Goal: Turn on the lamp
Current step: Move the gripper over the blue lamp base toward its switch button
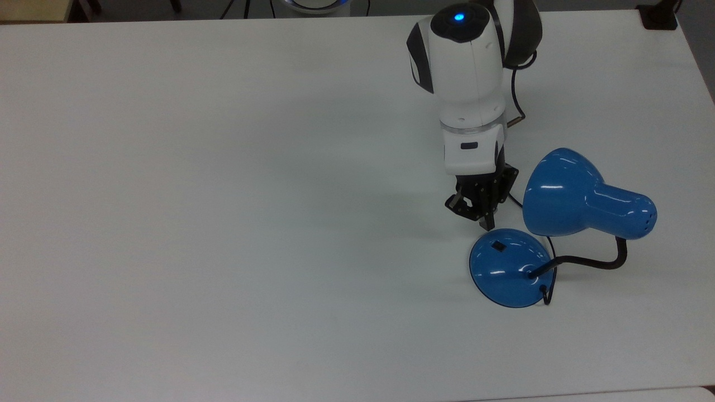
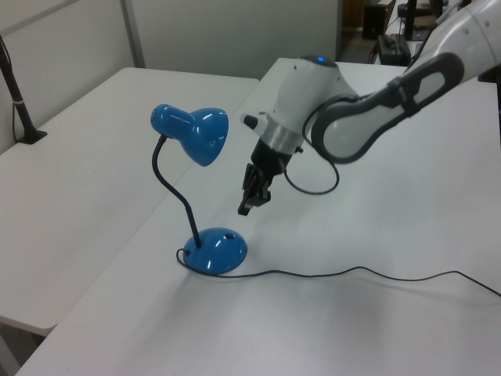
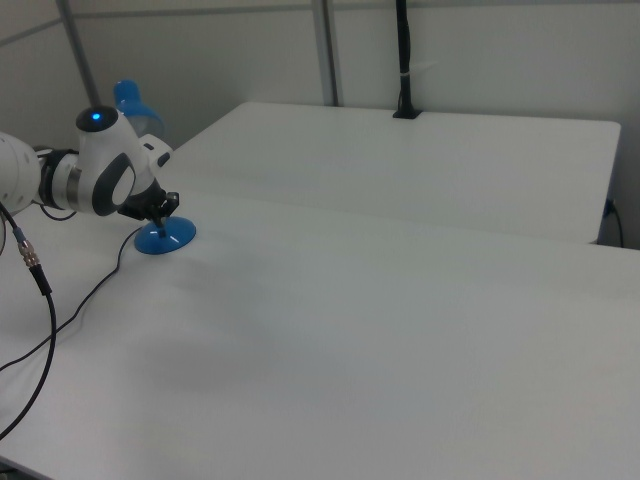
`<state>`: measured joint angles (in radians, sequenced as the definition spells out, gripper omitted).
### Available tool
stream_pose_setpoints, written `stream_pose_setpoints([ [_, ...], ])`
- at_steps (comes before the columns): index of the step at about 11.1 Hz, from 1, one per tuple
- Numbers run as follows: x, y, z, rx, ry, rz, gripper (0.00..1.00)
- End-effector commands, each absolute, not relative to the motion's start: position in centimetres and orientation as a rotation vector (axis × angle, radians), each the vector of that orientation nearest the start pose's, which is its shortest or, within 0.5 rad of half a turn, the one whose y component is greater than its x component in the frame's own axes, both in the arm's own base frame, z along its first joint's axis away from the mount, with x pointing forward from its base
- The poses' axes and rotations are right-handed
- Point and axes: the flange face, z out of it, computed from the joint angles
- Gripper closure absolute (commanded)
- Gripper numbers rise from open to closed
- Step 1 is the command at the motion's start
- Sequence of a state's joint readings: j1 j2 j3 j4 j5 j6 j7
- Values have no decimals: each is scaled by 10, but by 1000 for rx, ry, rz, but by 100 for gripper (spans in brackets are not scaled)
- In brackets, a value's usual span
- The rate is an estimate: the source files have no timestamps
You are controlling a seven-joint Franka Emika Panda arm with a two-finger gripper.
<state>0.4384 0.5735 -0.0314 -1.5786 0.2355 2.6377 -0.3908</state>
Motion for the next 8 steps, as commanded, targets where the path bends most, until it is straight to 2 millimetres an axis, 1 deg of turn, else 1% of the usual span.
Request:
stream_pose_setpoints([
  [1,676,305,348,-2747,-914,-747,98],
  [3,685,309,345,-2741,-911,-766,98],
  [5,692,314,337,-2739,-913,-772,98],
  [6,696,317,338,-2733,-913,-790,98],
  [7,699,318,333,-2733,-910,-789,98],
  [8,696,326,331,-2727,-924,-785,98],
])
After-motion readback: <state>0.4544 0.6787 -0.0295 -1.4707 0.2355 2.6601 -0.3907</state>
